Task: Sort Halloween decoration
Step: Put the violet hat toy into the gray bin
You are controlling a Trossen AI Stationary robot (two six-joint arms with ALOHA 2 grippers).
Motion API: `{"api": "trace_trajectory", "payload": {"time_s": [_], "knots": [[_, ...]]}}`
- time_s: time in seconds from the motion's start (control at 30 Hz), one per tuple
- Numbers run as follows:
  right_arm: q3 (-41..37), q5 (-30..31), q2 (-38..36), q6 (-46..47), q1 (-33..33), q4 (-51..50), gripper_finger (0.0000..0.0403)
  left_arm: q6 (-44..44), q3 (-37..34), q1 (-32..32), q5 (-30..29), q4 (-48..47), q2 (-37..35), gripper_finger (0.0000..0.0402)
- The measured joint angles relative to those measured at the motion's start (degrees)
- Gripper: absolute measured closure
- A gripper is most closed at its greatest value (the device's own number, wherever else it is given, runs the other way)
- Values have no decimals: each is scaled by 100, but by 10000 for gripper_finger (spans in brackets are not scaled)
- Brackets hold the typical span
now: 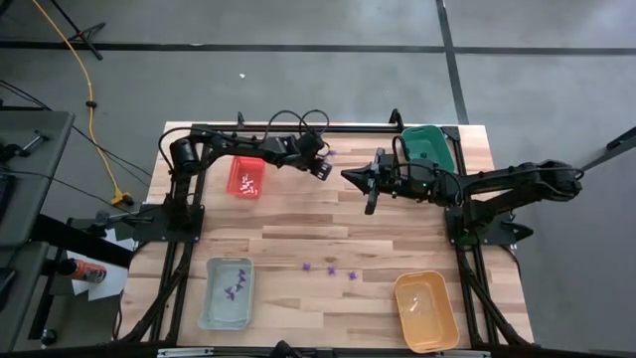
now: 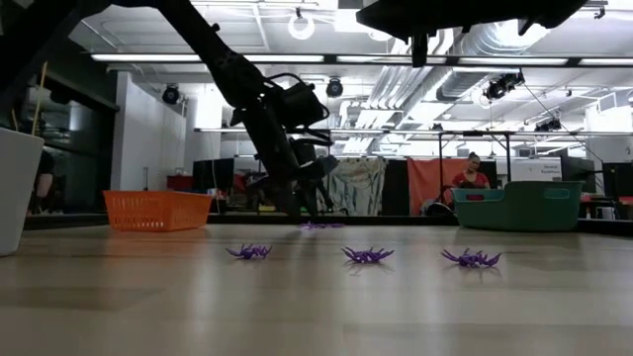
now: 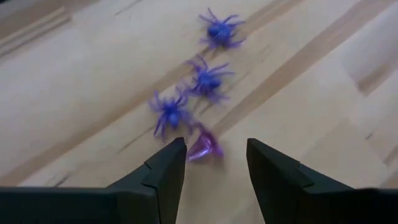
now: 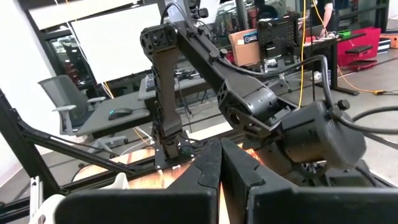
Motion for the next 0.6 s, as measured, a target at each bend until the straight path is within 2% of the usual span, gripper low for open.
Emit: {"api": "trace_trajectory", "payload": {"time_s": [0.17, 0.6], "knots": [[0, 2, 0, 0, 0, 2, 403, 37, -4, -70, -372, 42, -2, 240], [0, 2, 2, 0, 2, -2, 403, -131, 16, -272, -593, 90, 313, 241]]}}
